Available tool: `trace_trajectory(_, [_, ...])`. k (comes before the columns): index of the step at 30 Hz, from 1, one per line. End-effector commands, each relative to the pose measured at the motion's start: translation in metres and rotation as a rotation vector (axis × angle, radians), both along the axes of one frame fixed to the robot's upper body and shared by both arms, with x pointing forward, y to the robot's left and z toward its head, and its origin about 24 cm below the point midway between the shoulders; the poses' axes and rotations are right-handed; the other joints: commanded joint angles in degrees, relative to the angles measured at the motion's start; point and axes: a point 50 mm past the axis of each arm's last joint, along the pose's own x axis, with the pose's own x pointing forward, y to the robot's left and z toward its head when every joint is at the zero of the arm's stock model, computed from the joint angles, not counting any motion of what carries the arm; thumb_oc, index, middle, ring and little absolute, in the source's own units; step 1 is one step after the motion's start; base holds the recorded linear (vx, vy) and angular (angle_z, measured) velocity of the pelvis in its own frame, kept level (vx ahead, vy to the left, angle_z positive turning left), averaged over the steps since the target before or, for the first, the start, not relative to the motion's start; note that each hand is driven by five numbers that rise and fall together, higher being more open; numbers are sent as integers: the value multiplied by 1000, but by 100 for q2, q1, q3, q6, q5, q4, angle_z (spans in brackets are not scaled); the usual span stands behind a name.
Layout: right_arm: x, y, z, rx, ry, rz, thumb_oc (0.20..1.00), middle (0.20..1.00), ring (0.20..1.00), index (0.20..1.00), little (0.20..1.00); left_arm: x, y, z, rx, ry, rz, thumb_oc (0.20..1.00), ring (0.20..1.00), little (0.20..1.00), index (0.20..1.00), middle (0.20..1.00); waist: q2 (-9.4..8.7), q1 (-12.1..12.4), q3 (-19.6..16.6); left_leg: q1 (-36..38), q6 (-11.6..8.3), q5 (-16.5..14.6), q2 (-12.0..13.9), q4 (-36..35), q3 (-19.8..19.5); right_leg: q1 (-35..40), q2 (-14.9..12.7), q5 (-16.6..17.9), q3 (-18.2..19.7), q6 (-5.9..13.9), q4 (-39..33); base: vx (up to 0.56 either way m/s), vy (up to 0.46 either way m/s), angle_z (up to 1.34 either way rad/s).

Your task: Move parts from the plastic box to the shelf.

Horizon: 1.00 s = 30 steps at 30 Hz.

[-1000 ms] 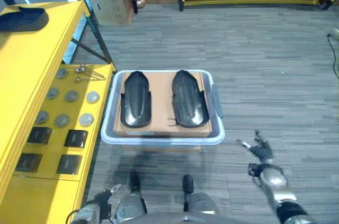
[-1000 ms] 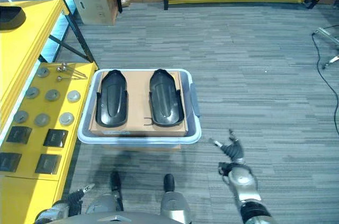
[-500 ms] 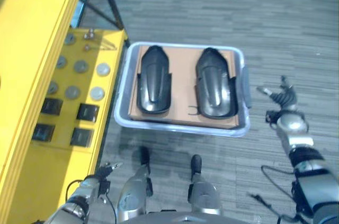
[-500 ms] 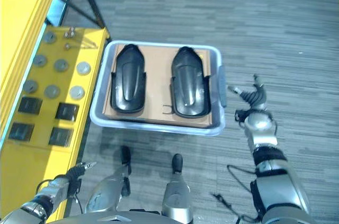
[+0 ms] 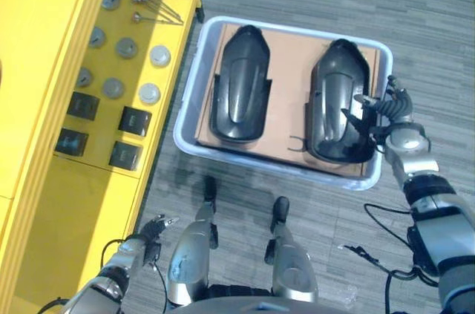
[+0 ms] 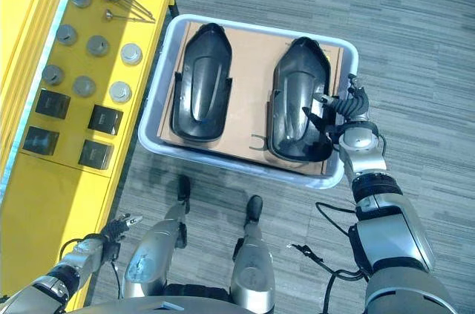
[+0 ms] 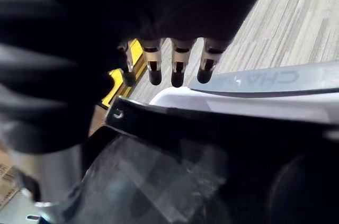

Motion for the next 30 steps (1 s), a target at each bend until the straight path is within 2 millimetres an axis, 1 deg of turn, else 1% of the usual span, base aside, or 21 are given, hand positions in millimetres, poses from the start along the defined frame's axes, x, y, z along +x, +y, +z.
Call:
trace_trajectory(1, [-4,-8,-11,-99,166,-20,1000,1000,1000,1000,1000,1,4,0,8,12,5,1000,1000,1000,1000,1000,-109,-36,-240,194,-28,-1131,-114,284,38,-487,71,-823,-22,-262,647,0,0,0])
trace_trajectory(2, [-8,-11,-24,-121,267,-27,1000,1000,1000,1000,1000,3,3,1,6,6,4,1000,1000,1000,1000,1000,-112,-33,-233,207,-31,-1129,-104,271,50,-478,66,-821,-27,-258,646,0,0,0])
trace_trajectory(3, [-10,-13,-30,-132,320,-35,849,849,849,849,849,4,3,1,6,4,3,1000,1000,1000,1000,1000,-113,-32,-233,210,-34,-1127,-100,266,55,-477,65,-819,-30,-255,645,0,0,0])
trace_trajectory(4, [-12,-14,-37,-161,380,-42,576,576,576,576,576,5,3,2,5,3,2,1000,1000,1000,1000,1000,-117,-30,-231,219,-38,-1127,-95,257,61,-468,65,-814,-36,-252,639,0,0,0])
trace_trajectory(5, [-17,-17,-49,-220,478,-32,200,200,200,200,200,5,3,3,6,0,-1,1000,1000,1000,1000,1000,-116,-18,-223,243,-40,-1121,-84,234,71,-447,63,-803,-56,-250,624,0,0,0])
trace_trajectory(6, [-21,-18,-59,-266,556,-38,200,200,200,200,200,6,2,3,9,-2,-7,1000,1000,1000,1000,1000,-115,0,-214,263,-45,-1109,-72,217,70,-424,60,-791,-82,-253,608,0,0,0])
trace_trajectory(8, [-25,-21,-66,-310,612,-45,200,200,200,200,200,6,3,3,13,-4,-13,1000,1000,1000,1000,1000,-120,18,-211,276,-44,-1110,-69,213,58,-404,57,-785,-92,-251,594,5,-35,3])
trace_trajectory(9, [-35,-28,-82,-365,748,-64,200,200,200,200,200,5,4,3,23,-8,-27,1000,1000,1000,1000,1000,-125,74,-228,305,-43,-1109,-63,199,35,-357,45,-773,-135,-243,566,3,-73,2])
trace_trajectory(10, [-46,-34,-96,-387,841,-105,200,200,200,200,200,5,5,4,28,-7,-35,1000,1000,1000,1000,1000,-121,136,-265,337,-40,-1096,-63,164,4,-305,39,-759,-176,-243,520,0,-74,2])
trace_trajectory(11, [-49,-36,-100,-385,868,-122,200,200,200,200,200,5,5,4,31,-7,-38,1000,1000,1000,1000,1000,-118,155,-279,352,-37,-1092,-64,147,-8,-284,39,-757,-192,-244,503,-6,-61,15])
trace_trajectory(12, [-57,-38,-109,-366,893,-150,200,200,200,200,200,6,5,4,38,-9,-47,1000,1000,1000,1000,1000,-107,199,-312,369,-40,-1082,-62,125,-33,-243,37,-752,-229,-246,473,-9,-75,22])
trace_trajectory(13, [-63,-37,-121,-273,838,-200,200,200,200,200,200,7,6,5,55,-25,-58,1000,1000,1000,1000,1000,-93,274,-425,442,-53,-1068,-59,75,-89,-127,41,-745,-311,-246,400,-7,-66,22])
trace_trajectory(14, [-64,-37,-121,-268,831,-201,200,200,200,200,200,7,7,5,57,-25,-58,1000,1000,1000,1000,1000,-93,274,-439,453,-55,-1068,-58,70,-92,-113,42,-745,-315,-245,392,-4,-49,16])
trace_trajectory(16, [-64,-34,-123,-217,753,-212,200,200,200,200,200,7,10,6,100,-46,-62,1000,1000,1000,1000,1000,-107,277,-556,530,-74,-1073,-51,48,-104,-21,50,-744,-330,-240,343,2,-5,16])
trace_trajectory(18, [-63,-34,-122,-218,732,-211,200,200,200,200,200,6,11,7,111,-49,-58,1000,1000,1000,1000,1000,-116,274,-589,554,-80,-1074,-48,41,-105,5,54,-741,-333,-237,326,7,-2,8])
trace_trajectory(19, [-64,-34,-122,-224,682,-216,200,200,200,200,200,6,14,7,136,-52,-37,1000,1000,1000,1000,1000,-142,267,-683,619,-94,-1073,-38,21,-93,88,63,-731,-353,-227,277,0,0,0])
trace_trajectory(21, [-64,-32,-111,-261,509,-227,200,200,200,200,200,5,25,14,180,-91,34,1000,1000,1000,1000,1000,-242,214,-961,809,-132,-1068,-10,-23,-53,316,103,-711,-374,-201,169,27,-5,5])
trace_trajectory(25, [-74,-34,-94,-353,360,-238,200,200,200,200,200,8,30,27,192,-174,83,1000,1000,1000,1000,1000,-388,126,-1327,1031,-178,-1060,50,-51,58,579,154,-647,-389,-157,38,29,-9,0])
trace_trajectory(27, [-81,-38,-81,-420,286,-240,200,200,200,200,200,16,31,42,189,-243,88,1000,1000,1000,1000,1000,-437,96,-1495,1128,-181,-1060,84,-51,116,696,174,-629,-386,-144,9,18,-2,-1])
trace_trajectory(28, [-85,-38,-67,-491,226,-238,200,200,200,200,200,24,30,58,172,-303,91,1000,1000,1000,1000,1000,-463,67,-1625,1218,-182,-1080,106,-51,165,797,196,-638,-383,-144,-8,0,0,0])
trace_trajectory(30, [-87,-35,-47,-572,145,-230,200,200,200,200,200,38,30,84,159,-404,78,1000,1000,1000,1000,1000,-486,31,-1742,1307,-176,-1099,126,-51,219,896,211,-647,-381,-141,-20,9,3,-5])
